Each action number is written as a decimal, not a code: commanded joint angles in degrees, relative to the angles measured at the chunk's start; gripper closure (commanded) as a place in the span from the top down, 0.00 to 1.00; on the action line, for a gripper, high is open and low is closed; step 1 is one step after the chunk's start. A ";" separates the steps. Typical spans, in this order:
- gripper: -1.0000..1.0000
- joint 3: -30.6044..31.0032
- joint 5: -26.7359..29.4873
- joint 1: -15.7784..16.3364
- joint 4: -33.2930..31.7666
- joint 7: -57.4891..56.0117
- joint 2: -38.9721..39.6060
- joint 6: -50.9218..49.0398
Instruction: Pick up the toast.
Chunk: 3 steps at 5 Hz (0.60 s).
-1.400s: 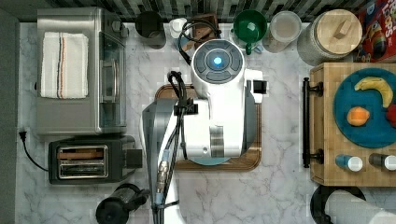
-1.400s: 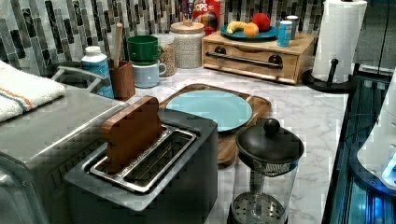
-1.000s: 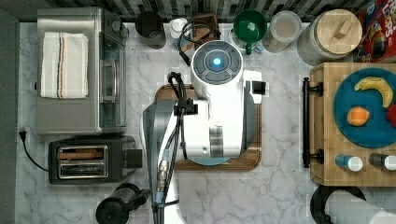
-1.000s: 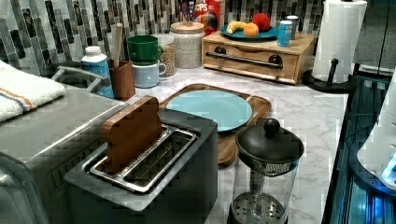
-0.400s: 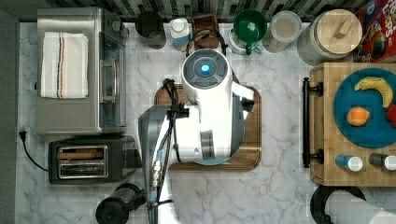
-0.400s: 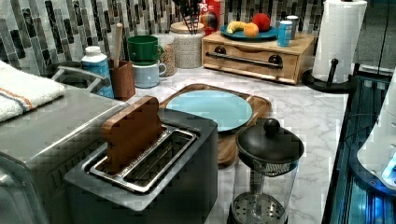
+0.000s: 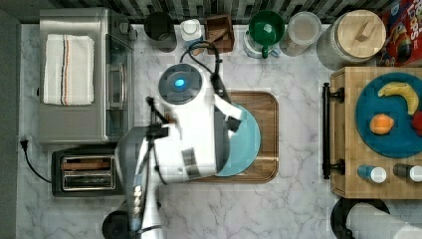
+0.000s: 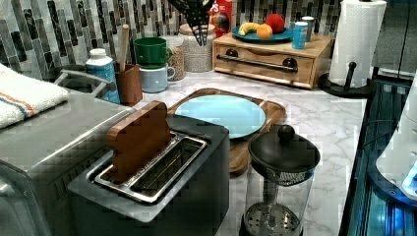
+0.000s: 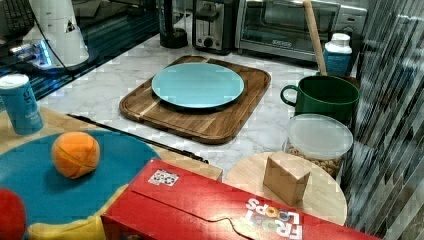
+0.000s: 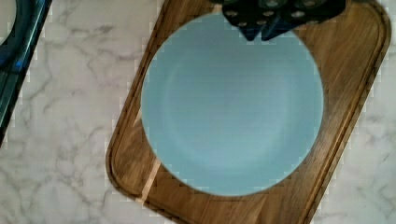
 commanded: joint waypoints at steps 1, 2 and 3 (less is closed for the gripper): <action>0.00 9.91 2.69 6.76 0.79 21.57 -7.31 2.18; 1.00 13.67 4.31 6.48 -0.17 26.80 -7.63 4.15; 1.00 16.83 4.14 6.59 0.21 30.62 -6.46 4.72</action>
